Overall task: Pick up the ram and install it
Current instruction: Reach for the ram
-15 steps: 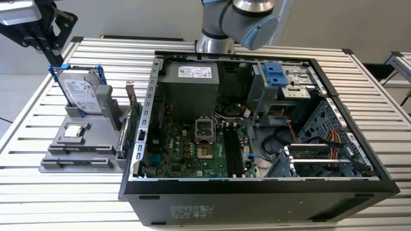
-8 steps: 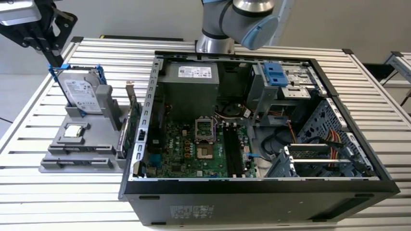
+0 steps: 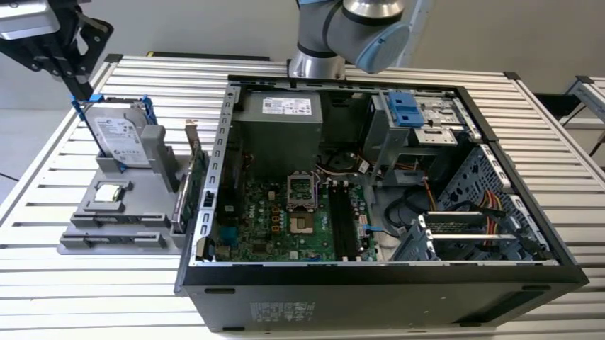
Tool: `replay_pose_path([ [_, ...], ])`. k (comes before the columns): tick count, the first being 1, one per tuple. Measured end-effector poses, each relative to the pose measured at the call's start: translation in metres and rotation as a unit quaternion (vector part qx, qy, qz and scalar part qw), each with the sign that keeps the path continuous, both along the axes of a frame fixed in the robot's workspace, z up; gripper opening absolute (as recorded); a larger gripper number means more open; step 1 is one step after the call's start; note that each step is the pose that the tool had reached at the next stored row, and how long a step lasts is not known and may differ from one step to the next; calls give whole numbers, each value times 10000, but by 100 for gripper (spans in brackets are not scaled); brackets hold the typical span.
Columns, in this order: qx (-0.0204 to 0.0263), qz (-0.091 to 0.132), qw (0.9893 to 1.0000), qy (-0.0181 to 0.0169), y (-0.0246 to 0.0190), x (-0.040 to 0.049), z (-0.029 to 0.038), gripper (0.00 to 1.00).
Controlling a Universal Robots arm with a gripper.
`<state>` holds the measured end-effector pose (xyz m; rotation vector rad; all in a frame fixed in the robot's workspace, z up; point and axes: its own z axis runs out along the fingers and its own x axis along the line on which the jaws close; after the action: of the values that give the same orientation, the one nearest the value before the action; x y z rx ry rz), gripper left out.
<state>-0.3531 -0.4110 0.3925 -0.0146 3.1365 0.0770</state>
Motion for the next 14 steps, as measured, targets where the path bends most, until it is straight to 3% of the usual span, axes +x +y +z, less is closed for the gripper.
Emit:
replay_pose_path([
  [14, 0, 0, 10000, 0, -56, 15, 0, 0],
])
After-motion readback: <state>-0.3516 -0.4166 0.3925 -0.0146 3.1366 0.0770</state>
